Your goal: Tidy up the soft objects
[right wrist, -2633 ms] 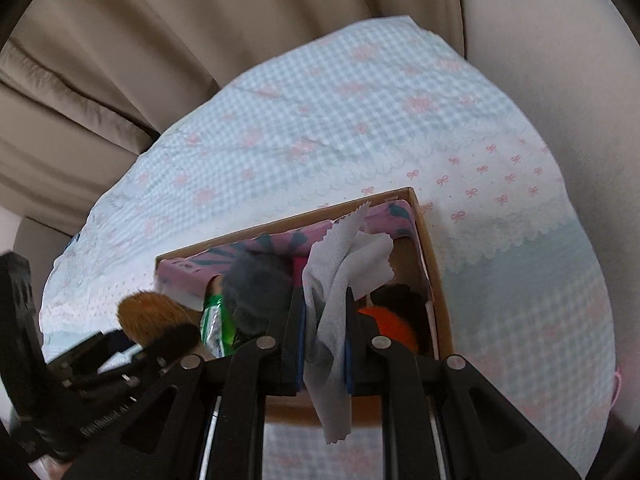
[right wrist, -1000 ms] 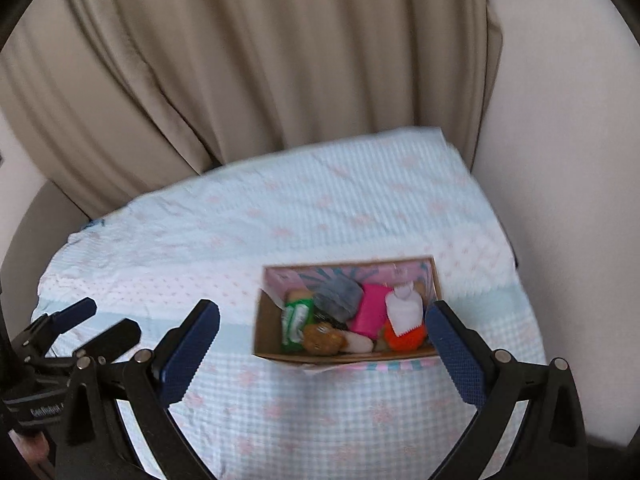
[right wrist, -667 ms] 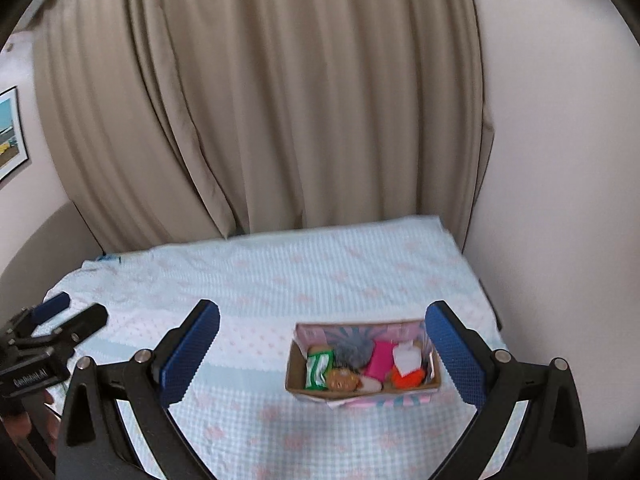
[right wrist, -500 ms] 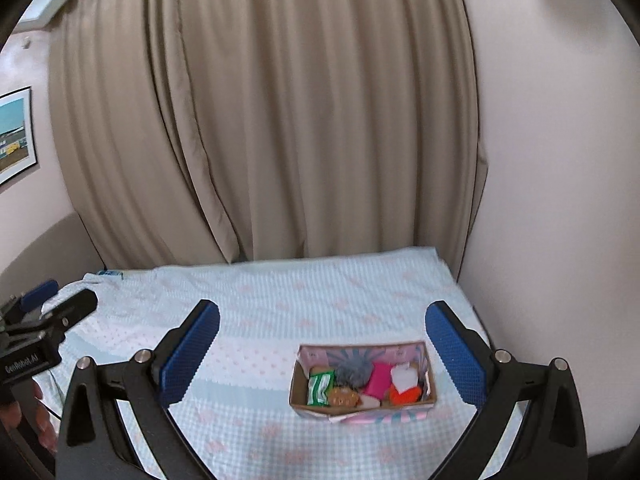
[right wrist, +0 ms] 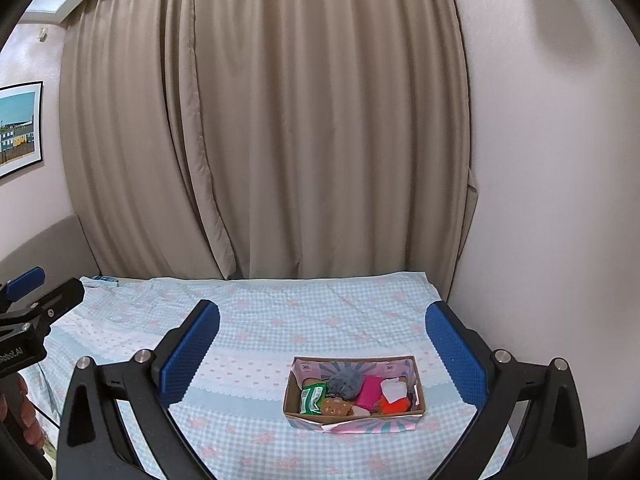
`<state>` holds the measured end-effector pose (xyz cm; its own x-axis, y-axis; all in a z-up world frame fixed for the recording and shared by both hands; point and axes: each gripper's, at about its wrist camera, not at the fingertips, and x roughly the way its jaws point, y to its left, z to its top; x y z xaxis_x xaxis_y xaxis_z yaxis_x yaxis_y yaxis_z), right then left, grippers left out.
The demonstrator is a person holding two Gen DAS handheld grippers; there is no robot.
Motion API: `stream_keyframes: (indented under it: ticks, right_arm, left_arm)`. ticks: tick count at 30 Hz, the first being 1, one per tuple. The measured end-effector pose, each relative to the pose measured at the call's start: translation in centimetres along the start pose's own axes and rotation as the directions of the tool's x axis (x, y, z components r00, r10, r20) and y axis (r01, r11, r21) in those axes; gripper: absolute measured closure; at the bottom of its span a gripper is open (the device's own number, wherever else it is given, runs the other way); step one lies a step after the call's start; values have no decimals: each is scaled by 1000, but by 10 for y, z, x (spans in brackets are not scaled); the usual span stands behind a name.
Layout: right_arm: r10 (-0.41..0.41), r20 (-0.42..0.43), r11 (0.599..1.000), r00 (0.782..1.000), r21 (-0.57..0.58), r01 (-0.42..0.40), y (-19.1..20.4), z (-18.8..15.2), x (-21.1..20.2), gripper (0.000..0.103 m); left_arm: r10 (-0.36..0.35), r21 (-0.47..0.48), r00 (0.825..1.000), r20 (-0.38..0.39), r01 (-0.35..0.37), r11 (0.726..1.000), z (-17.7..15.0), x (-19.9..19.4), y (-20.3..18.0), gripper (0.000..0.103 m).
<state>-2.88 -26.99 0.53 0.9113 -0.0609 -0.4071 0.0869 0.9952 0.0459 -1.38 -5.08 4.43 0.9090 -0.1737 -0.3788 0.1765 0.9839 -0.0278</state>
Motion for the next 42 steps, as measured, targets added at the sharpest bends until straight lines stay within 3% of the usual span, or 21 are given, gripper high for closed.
stream_keyframes:
  ticks: [42]
  right_arm:
    - [17,27,1000,1000,-8,-17,-5,3,-2,0]
  left_arm:
    - [50,24,998,49,-51,998,2,-9,-15,0]
